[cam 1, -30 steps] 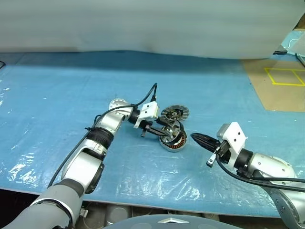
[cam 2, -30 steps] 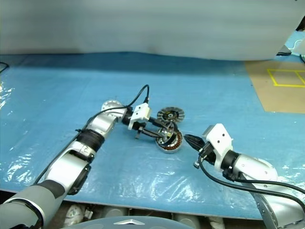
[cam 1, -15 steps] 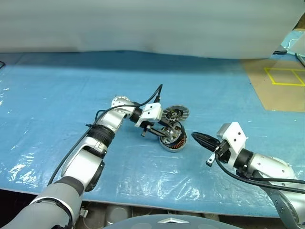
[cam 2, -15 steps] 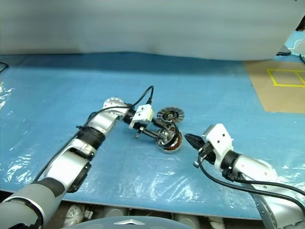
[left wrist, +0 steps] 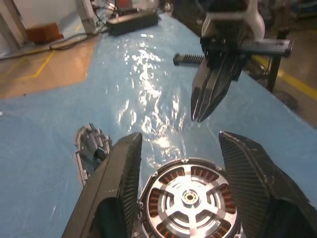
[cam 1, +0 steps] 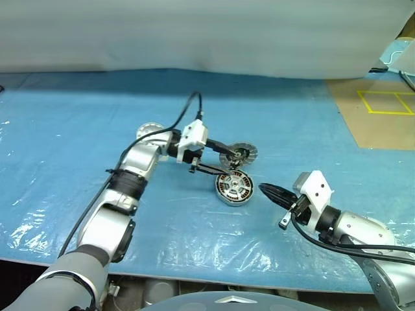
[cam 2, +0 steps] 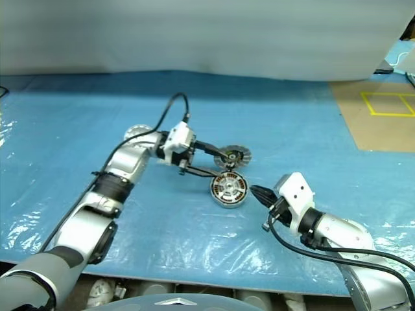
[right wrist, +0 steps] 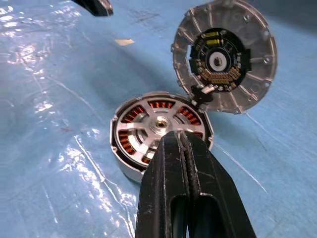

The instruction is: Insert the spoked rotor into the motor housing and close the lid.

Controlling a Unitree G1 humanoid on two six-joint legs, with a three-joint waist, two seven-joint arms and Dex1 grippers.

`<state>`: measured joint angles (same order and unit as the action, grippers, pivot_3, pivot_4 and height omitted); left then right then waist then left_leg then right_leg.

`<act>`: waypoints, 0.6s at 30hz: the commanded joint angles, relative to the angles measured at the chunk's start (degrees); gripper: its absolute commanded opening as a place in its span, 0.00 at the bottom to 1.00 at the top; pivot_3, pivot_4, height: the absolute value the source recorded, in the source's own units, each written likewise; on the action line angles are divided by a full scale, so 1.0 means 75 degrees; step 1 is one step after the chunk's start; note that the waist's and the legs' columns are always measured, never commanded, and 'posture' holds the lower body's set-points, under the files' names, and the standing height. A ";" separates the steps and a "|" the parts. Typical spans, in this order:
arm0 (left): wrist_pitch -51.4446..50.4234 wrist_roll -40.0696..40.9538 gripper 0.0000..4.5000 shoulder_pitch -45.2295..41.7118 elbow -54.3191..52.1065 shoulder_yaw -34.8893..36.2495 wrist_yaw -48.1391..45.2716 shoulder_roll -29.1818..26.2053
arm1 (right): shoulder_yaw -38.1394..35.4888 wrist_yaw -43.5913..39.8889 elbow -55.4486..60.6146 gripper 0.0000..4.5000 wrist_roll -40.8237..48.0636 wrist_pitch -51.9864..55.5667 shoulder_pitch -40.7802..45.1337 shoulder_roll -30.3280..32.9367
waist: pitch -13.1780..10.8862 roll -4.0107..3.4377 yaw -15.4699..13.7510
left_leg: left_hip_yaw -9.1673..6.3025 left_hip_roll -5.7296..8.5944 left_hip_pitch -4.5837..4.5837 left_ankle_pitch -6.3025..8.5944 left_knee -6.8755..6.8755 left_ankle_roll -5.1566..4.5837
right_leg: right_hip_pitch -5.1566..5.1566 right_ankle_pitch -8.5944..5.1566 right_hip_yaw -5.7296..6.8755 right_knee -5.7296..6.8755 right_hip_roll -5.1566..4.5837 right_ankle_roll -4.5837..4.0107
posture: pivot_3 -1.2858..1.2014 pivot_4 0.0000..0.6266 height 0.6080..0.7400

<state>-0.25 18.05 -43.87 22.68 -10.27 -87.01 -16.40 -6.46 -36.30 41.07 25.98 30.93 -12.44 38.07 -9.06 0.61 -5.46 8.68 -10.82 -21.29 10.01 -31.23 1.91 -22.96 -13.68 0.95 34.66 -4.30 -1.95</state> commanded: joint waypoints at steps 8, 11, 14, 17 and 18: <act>-0.1185 0.0516 0.57 0.1664 -0.2027 0.0498 0.1189 -0.0845 | 0.0835 -0.0669 -0.0472 0.00 -0.0198 0.0130 0.1749 0.0656 | -0.0002 -0.0012 0.0003 | 0.0006 -0.0003 0.0000 0.0000 0.0001 0.0000 | 0.0001 -0.0002 0.0000 -0.0003 0.0000 -0.0004 | 0.52 0.24 1.00; -0.1190 0.0570 0.57 0.2282 -0.2294 0.0564 0.1784 -0.0629 | 0.1351 -0.0753 -0.0896 0.00 -0.0467 -0.0040 0.2023 0.0520 | -0.0002 -0.0012 -0.0013 | 0.0008 -0.0006 -0.0016 -0.0001 0.0001 0.0001 | -0.0003 -0.0002 0.0014 -0.0003 0.0001 -0.0004 | 0.52 0.24 1.00; -0.0783 0.0464 0.57 0.2774 -0.2210 0.0660 0.2282 -0.0378 | 0.1650 -0.0816 -0.1392 0.00 -0.0636 -0.0242 0.2304 0.0247 | -0.0003 -0.0014 0.0009 | 0.0010 -0.0007 -0.0026 0.0000 -0.0005 0.0000 | -0.0006 -0.0002 0.0020 -0.0001 0.0000 -0.0005 | 0.52 0.24 1.00; -0.0636 0.0527 0.57 0.3089 -0.2210 0.0730 0.2431 -0.0316 | 0.1814 -0.0854 -0.1844 0.00 -0.0690 -0.0408 0.2636 -0.0084 | -0.0003 -0.0014 0.0019 | 0.0009 -0.0012 -0.0030 0.0000 -0.0012 -0.0001 | -0.0013 -0.0002 0.0022 0.0004 0.0001 -0.0005 | 0.52 0.24 1.00; -0.0592 0.0541 0.57 0.3142 -0.2180 0.0746 0.2464 -0.0318 | 0.1841 -0.0888 -0.1953 0.00 -0.0674 -0.0422 0.2712 -0.0173 | -0.0003 -0.0014 0.0020 | 0.0010 -0.0011 -0.0028 0.0000 -0.0014 -0.0001 | -0.0014 -0.0002 0.0021 0.0006 0.0001 -0.0005 | 0.52 0.24 1.00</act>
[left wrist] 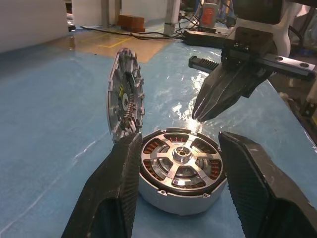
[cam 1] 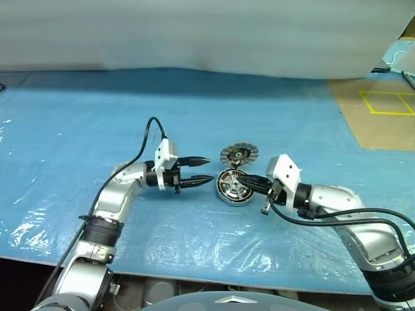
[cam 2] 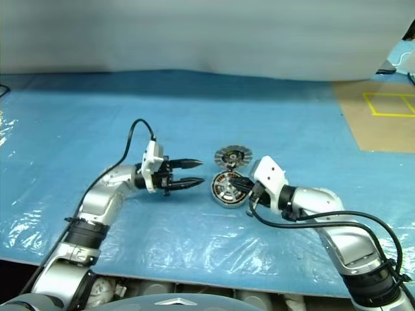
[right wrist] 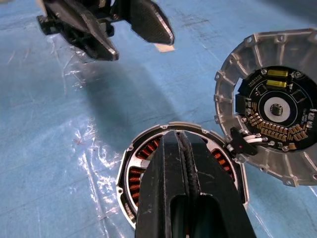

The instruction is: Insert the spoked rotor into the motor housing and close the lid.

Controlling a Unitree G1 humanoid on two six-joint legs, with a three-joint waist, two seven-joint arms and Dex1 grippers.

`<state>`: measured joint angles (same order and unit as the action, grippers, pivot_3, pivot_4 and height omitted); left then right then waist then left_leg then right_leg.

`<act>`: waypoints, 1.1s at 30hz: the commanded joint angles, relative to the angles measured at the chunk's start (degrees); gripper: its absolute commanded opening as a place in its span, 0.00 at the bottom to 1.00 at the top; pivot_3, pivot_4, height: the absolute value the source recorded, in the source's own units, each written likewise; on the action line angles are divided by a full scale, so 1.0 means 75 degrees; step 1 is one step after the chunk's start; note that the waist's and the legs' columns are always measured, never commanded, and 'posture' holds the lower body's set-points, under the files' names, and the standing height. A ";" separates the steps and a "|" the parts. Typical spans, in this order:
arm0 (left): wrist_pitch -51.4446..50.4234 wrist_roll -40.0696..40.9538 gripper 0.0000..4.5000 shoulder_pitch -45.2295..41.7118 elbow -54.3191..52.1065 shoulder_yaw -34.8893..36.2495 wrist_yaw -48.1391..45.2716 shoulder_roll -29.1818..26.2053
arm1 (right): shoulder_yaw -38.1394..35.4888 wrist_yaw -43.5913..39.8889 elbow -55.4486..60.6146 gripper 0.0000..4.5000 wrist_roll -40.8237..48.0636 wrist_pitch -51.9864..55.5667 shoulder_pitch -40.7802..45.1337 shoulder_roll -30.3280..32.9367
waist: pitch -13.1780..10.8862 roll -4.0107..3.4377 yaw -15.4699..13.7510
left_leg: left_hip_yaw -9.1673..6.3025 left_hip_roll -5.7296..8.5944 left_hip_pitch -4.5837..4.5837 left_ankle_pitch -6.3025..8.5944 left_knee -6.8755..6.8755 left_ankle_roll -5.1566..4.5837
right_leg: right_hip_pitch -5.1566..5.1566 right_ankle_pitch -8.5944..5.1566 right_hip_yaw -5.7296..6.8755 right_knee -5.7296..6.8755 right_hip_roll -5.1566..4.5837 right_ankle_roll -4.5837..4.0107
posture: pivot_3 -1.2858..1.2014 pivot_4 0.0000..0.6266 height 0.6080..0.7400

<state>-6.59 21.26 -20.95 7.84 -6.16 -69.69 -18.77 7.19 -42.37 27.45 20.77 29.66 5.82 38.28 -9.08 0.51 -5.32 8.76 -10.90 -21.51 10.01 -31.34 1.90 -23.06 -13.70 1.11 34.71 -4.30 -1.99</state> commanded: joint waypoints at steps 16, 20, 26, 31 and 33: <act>0.0710 -0.0072 0.57 -0.0124 0.0231 0.0151 0.0285 -0.0187 | 0.1145 -0.0444 -0.2429 0.00 -0.1303 -0.1525 0.0222 -0.0801 | 0.0005 0.0003 0.0031 | 0.0006 -0.0002 0.0074 0.0016 -0.0007 -0.0026 | 0.0071 0.0000 -0.0003 0.0004 -0.0001 -0.0002 | 0.52 0.24 1.00; 0.0711 -0.0072 0.57 -0.0158 0.0221 0.0138 0.0313 -0.0169 | 0.1159 -0.0476 -0.2587 0.00 -0.1414 -0.1581 0.0176 -0.0863 | 0.0006 0.0004 0.0035 | 0.0005 -0.0003 0.0100 0.0018 -0.0007 -0.0030 | 0.0094 0.0000 -0.0005 0.0004 -0.0001 -0.0002 | 0.52 0.24 1.00; 0.0699 -0.0050 0.57 -0.0161 0.0200 0.0090 0.0365 -0.0074 | 0.0921 -0.0401 -0.2699 0.00 -0.1297 -0.1680 0.0189 -0.1070 | 0.0008 0.0009 0.0125 | 0.0004 -0.0003 0.0097 0.0018 -0.0005 -0.0030 | 0.0094 -0.0001 -0.0005 0.0001 0.0000 -0.0003 | 0.52 0.24 1.00; 0.0376 0.0101 0.57 -0.0065 0.0133 0.0024 0.0130 -0.0163 | 0.0114 -0.0303 -0.1833 0.00 -0.0475 -0.1026 0.0407 -0.1233 | 0.0007 0.0007 0.0166 | 0.0002 -0.0002 0.0081 0.0018 -0.0006 -0.0030 | 0.0079 -0.0001 -0.0005 0.0002 -0.0001 -0.0003 | 0.52 0.24 1.00; 0.0603 -0.0009 0.57 -0.0066 0.0317 -0.0017 0.0057 -0.0154 | -0.0272 -0.0480 -0.1494 0.00 -0.0117 -0.0728 0.0384 -0.0975 | 0.0006 0.0005 0.0163 | 0.0002 -0.0001 0.0055 0.0018 -0.0006 -0.0030 | 0.0058 -0.0001 -0.0005 0.0001 -0.0001 -0.0004 | 0.52 0.24 1.00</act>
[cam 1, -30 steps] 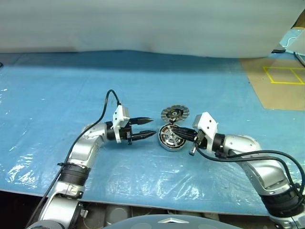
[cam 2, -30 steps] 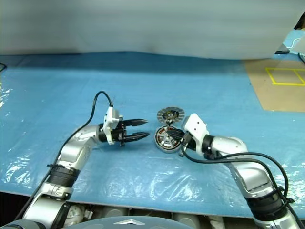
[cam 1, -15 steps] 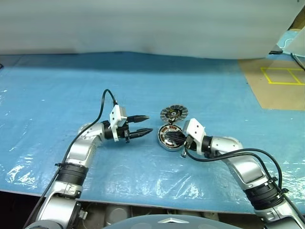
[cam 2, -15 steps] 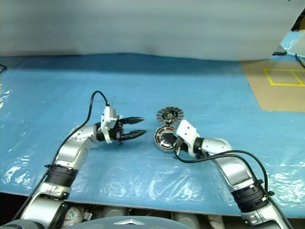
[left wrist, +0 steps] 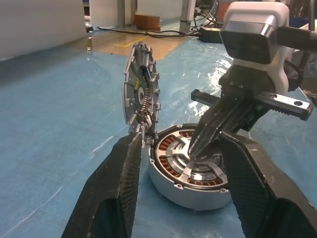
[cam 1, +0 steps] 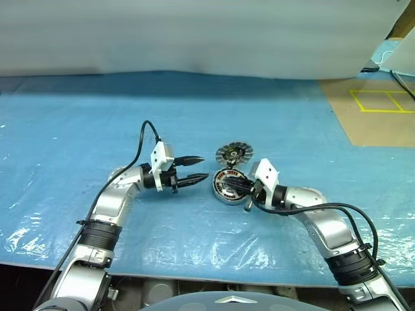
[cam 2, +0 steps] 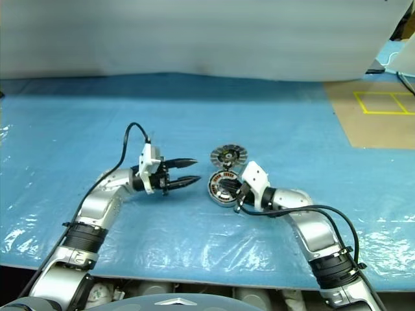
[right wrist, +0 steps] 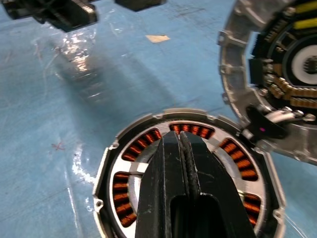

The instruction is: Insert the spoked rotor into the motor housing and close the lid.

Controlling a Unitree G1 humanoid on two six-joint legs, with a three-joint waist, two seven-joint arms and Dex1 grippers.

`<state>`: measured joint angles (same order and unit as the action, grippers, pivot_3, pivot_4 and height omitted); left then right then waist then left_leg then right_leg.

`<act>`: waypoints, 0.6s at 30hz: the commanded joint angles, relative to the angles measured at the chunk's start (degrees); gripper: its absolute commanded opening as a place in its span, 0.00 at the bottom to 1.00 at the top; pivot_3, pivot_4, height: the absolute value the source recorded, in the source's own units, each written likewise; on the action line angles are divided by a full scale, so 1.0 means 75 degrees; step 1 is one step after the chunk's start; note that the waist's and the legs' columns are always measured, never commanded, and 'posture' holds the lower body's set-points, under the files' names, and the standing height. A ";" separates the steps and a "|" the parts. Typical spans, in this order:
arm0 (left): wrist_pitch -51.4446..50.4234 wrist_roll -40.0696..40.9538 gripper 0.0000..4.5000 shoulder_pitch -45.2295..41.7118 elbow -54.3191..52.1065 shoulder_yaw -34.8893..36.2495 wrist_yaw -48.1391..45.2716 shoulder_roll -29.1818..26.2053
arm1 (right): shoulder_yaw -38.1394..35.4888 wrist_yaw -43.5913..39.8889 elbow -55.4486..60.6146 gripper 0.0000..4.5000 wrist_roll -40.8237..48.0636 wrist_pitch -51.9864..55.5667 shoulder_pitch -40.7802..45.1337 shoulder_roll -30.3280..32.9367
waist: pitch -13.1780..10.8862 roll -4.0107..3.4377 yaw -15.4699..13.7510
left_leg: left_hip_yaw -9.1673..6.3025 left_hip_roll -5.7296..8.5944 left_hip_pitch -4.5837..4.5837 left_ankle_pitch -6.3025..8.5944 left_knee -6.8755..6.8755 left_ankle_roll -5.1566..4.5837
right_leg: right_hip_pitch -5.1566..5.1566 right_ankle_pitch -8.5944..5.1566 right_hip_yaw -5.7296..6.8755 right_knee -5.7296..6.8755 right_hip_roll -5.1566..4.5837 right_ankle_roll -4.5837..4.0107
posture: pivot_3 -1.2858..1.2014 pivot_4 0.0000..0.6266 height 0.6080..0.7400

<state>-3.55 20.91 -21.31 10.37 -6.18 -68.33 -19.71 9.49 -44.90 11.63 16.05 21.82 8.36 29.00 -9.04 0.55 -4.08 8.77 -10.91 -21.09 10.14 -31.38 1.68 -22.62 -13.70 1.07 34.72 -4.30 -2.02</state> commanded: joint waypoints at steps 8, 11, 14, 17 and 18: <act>0.0153 0.0153 0.57 -0.0040 0.0050 -0.0084 -0.0391 -0.0068 | -0.2293 -0.0357 -0.0109 0.00 0.1403 0.0907 0.0616 0.1068 | -0.0001 -0.0001 0.0003 | 0.0003 0.0001 -0.0032 -0.0002 0.0007 -0.0001 | -0.0033 -0.0001 0.0002 -0.0003 0.0000 -0.0003 | 0.52 0.24 1.00; 0.0083 0.0203 0.57 0.0043 -0.0083 -0.0149 -0.0605 -0.0166 | -0.2377 -0.0537 -0.1007 0.00 0.1205 0.0667 0.1078 0.1279 | -0.0001 -0.0002 0.0012 | 0.0016 0.0000 -0.0025 -0.0001 0.0005 -0.0001 | -0.0031 -0.0001 0.0001 0.0000 0.0000 -0.0004 | 0.52 0.24 1.00; 0.0144 0.0215 0.57 0.0048 -0.0192 -0.0110 -0.0789 -0.0318 | -0.2029 -0.0803 -0.2011 0.00 0.0888 0.0285 0.1982 0.1229 | -0.0004 -0.0007 0.0037 | 0.0043 -0.0003 -0.0025 -0.0002 0.0006 -0.0001 | -0.0036 -0.0003 0.0001 0.0006 0.0002 -0.0011 | 0.52 0.24 1.00; 0.0205 0.0166 0.57 -0.0038 -0.0166 -0.0065 -0.0868 -0.0451 | -0.1607 -0.1065 -0.2921 0.00 0.0585 -0.0030 0.2850 0.0976 | -0.0005 -0.0014 0.0054 | 0.0054 -0.0004 -0.0028 -0.0009 0.0004 -0.0012 | -0.0050 -0.0002 -0.0004 0.0015 0.0002 -0.0013 | 0.52 0.24 1.00; 0.0190 0.0172 0.57 -0.0092 -0.0154 -0.0024 -0.0862 -0.0492 | -0.1371 -0.1158 -0.3357 0.00 0.0411 -0.0221 0.3247 0.0780 | -0.0005 -0.0014 0.0055 | 0.0055 -0.0006 -0.0027 -0.0016 0.0005 -0.0024 | -0.0049 -0.0004 -0.0002 0.0017 0.0004 -0.0017 | 0.52 0.24 1.00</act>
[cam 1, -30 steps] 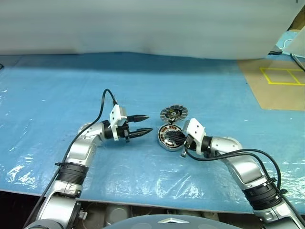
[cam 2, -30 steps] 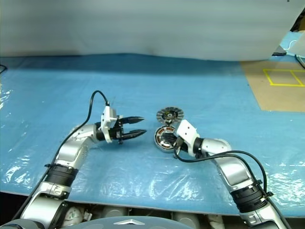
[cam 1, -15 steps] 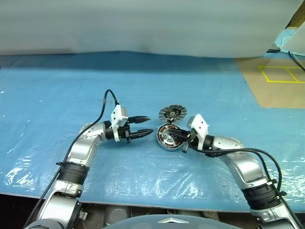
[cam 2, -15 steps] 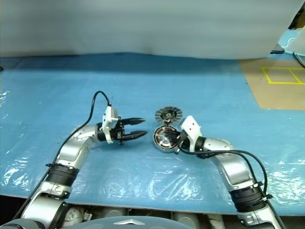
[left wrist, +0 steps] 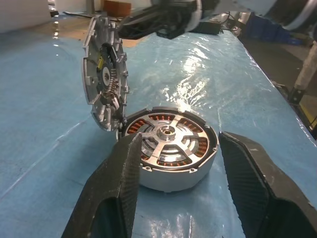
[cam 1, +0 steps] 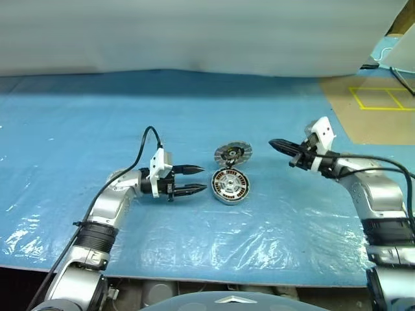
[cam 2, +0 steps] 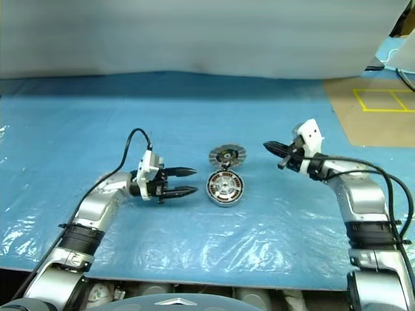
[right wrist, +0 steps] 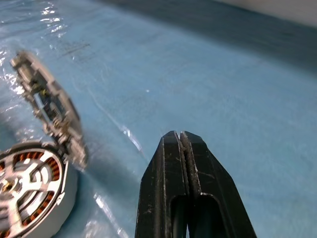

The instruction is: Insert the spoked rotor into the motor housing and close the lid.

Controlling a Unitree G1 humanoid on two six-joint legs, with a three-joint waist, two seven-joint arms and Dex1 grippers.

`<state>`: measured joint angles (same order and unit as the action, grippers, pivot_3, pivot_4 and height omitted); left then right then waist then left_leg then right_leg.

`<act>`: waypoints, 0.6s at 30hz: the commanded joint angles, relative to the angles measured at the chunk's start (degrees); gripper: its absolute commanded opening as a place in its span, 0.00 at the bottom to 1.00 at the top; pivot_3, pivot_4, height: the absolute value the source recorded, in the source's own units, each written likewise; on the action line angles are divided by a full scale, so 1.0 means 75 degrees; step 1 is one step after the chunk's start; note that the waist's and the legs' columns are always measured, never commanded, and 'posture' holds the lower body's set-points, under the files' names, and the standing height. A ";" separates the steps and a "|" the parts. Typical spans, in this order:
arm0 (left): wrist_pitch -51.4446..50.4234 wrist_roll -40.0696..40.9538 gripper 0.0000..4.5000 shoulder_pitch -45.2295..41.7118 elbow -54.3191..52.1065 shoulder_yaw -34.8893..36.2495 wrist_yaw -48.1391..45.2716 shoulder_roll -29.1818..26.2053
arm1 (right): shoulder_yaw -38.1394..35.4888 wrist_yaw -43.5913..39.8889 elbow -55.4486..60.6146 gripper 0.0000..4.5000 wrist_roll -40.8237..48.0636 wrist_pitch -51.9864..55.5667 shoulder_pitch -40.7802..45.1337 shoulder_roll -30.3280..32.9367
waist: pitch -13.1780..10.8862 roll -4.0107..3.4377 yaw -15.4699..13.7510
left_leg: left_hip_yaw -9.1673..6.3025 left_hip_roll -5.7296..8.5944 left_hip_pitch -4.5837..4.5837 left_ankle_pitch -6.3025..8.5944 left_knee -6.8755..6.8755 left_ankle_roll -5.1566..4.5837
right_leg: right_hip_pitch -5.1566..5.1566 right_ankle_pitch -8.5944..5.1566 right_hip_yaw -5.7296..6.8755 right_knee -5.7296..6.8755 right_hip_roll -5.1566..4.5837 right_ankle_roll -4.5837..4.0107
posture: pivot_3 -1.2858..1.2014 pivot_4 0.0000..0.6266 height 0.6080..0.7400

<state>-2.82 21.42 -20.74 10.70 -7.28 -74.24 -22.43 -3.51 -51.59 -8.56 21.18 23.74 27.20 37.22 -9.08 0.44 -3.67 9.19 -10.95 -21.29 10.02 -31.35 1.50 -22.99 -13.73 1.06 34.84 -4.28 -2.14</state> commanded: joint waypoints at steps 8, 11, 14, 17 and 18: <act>-0.0021 0.0115 0.57 -0.0100 -0.0433 0.0276 0.0174 -0.0316 | 0.1146 -0.1399 -0.1780 0.00 -0.0734 -0.1248 0.2207 -0.0933 | -0.0001 0.0000 -0.0101 | 0.0002 -0.0011 -0.0067 -0.0003 -0.0041 -0.0004 | -0.0043 -0.0003 0.0021 0.0032 0.0000 -0.0010 | 0.52 0.24 1.00; -0.0062 0.0131 0.57 0.0057 -0.0582 0.0246 0.0252 -0.0350 | 0.1224 -0.2034 -0.0989 0.00 -0.0497 -0.0945 0.2074 -0.0750 | -0.0002 -0.0001 -0.0115 | -0.0015 -0.0017 -0.0103 -0.0002 -0.0085 -0.0006 | -0.0056 -0.0003 0.0035 0.0050 0.0001 -0.0011 | 0.52 0.24 1.00; -0.0073 0.0139 0.57 0.0131 -0.0618 0.0227 0.0287 -0.0340 | 0.1259 -0.2391 -0.0052 0.00 -0.0310 -0.0652 0.1714 -0.0517 | -0.0003 -0.0001 -0.0118 | -0.0020 -0.0028 -0.0104 0.0001 -0.0098 -0.0010 | -0.0058 -0.0003 0.0041 0.0061 0.0003 -0.0011 | 0.52 0.24 1.00; -0.0024 0.0113 0.57 0.0114 -0.0522 0.0199 0.0264 -0.0311 | 0.1339 -0.2367 0.0626 0.00 -0.0277 -0.0451 0.1303 -0.0447 | -0.0003 -0.0001 -0.0117 | -0.0021 -0.0038 -0.0091 0.0002 -0.0101 -0.0009 | -0.0054 -0.0008 0.0044 0.0072 0.0006 -0.0019 | 0.52 0.24 1.00; 0.0000 0.0098 0.57 0.0087 -0.0468 0.0189 0.0251 -0.0296 | 0.1400 -0.2350 0.0814 0.00 -0.0299 -0.0415 0.1140 -0.0436 | -0.0003 -0.0002 -0.0117 | -0.0021 -0.0041 -0.0087 0.0003 -0.0104 -0.0008 | -0.0051 -0.0010 0.0044 0.0072 0.0007 -0.0022 | 0.52 0.24 1.00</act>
<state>-3.48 21.40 -19.83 8.23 -6.13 -72.24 -24.69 6.82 -68.96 -5.78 18.03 20.14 36.38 33.53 -9.10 0.43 -4.55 9.04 -11.27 -21.90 10.05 -32.17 1.44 -23.35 -13.80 1.37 35.42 -4.23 -2.31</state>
